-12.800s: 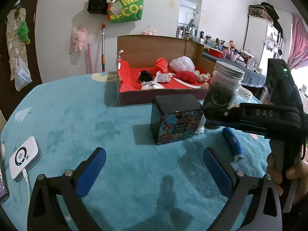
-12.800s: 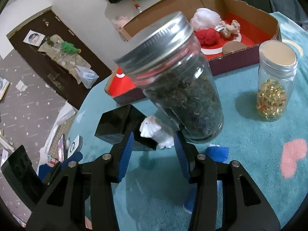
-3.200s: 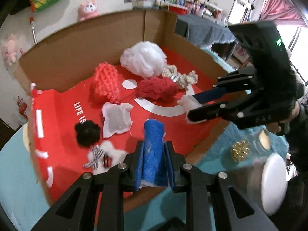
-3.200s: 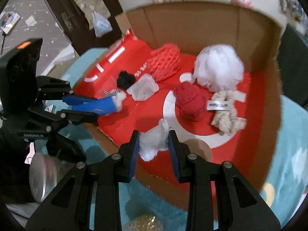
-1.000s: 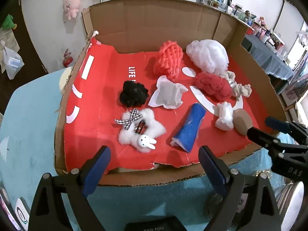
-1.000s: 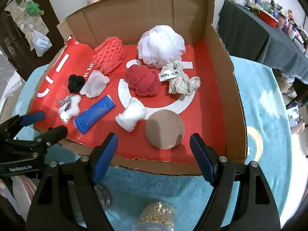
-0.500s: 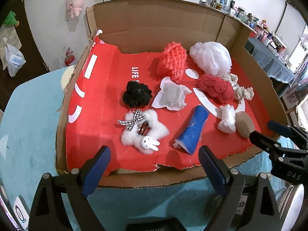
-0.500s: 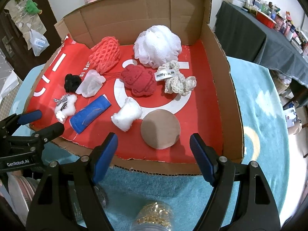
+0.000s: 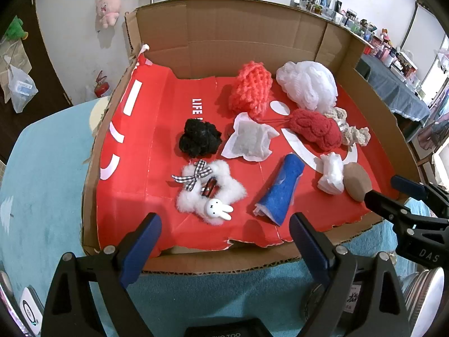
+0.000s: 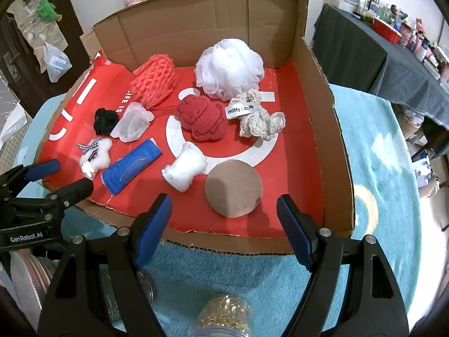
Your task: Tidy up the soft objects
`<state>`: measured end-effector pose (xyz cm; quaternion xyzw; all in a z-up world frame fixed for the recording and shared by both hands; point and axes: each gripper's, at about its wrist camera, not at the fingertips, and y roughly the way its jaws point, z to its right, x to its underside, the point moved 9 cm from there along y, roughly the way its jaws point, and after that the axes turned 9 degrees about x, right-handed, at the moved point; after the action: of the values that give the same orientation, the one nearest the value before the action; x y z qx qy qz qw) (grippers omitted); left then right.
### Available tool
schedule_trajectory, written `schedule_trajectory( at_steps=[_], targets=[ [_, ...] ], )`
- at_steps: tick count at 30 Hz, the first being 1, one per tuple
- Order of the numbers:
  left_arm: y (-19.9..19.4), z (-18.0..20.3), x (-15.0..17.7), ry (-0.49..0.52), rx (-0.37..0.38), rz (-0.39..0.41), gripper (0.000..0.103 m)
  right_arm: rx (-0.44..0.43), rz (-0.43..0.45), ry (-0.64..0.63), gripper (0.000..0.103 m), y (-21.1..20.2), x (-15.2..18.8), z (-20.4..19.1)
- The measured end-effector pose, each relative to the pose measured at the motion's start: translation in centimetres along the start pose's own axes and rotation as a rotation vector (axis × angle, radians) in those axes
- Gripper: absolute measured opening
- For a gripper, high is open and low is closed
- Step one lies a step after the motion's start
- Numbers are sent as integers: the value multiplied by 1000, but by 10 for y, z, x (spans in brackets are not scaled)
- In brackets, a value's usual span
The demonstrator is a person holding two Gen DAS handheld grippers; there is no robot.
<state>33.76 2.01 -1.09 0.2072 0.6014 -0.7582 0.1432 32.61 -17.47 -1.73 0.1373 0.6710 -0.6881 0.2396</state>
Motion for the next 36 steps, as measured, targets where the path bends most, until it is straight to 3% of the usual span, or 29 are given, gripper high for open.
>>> schedule_trajectory(
  at_steps=[36],
  targets=[
    [-1,0,-1,2,-2,14,94,-4,7,0,77,-1,-1,0]
  ],
)
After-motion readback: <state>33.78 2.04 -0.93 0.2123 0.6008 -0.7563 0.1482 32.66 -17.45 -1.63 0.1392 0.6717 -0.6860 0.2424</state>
